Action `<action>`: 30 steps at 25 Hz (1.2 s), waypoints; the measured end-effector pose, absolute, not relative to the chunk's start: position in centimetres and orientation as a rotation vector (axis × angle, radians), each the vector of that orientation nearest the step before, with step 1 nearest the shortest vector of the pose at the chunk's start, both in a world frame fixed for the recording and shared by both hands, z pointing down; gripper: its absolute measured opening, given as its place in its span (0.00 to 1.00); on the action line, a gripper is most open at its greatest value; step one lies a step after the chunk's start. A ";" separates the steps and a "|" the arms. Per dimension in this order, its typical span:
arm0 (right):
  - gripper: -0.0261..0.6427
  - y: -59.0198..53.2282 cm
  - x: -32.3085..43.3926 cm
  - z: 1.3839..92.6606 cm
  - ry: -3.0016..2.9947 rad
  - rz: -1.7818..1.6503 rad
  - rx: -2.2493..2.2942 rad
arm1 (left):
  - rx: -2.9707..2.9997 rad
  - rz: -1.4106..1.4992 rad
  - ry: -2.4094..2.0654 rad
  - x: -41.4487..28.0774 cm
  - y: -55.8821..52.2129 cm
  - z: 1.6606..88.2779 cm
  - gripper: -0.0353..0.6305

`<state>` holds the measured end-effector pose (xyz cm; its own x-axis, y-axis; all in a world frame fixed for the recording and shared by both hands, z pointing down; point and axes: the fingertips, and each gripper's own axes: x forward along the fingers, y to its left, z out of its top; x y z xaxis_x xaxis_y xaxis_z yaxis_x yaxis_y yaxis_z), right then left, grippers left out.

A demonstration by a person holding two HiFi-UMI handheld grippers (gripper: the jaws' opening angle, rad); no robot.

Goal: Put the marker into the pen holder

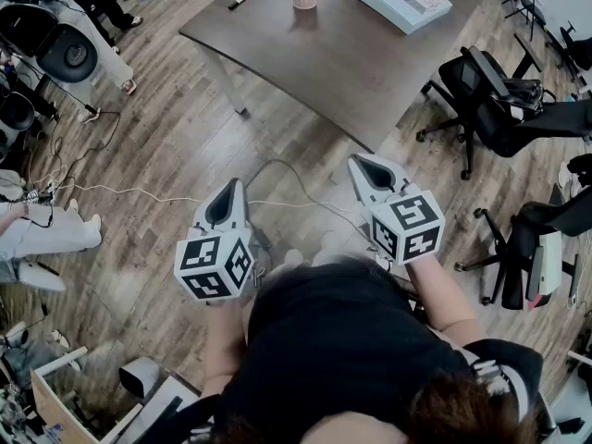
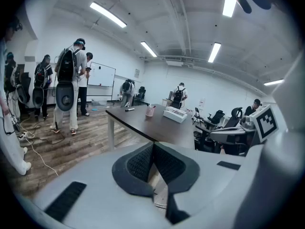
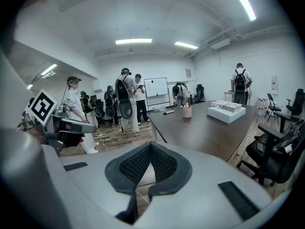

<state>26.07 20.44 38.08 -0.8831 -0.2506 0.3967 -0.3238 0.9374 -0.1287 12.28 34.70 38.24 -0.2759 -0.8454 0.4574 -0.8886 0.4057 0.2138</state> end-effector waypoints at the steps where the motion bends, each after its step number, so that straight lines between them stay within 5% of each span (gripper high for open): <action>1: 0.07 20.2 26.1 38.2 -2.712 0.271 0.417 | 1.471 0.116 -2.162 12.4 34.6 38.4 0.09; 30: 0.07 13.5 22.5 41.4 -2.662 0.330 0.333 | 1.400 0.178 -2.181 10.3 28.3 39.2 0.09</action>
<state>22.50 13.52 41.41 -0.8763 -0.1791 0.4473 -0.2828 0.9428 -0.1766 10.32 28.34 39.25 -0.3170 -0.8043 0.5026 -0.8751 0.4523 0.1720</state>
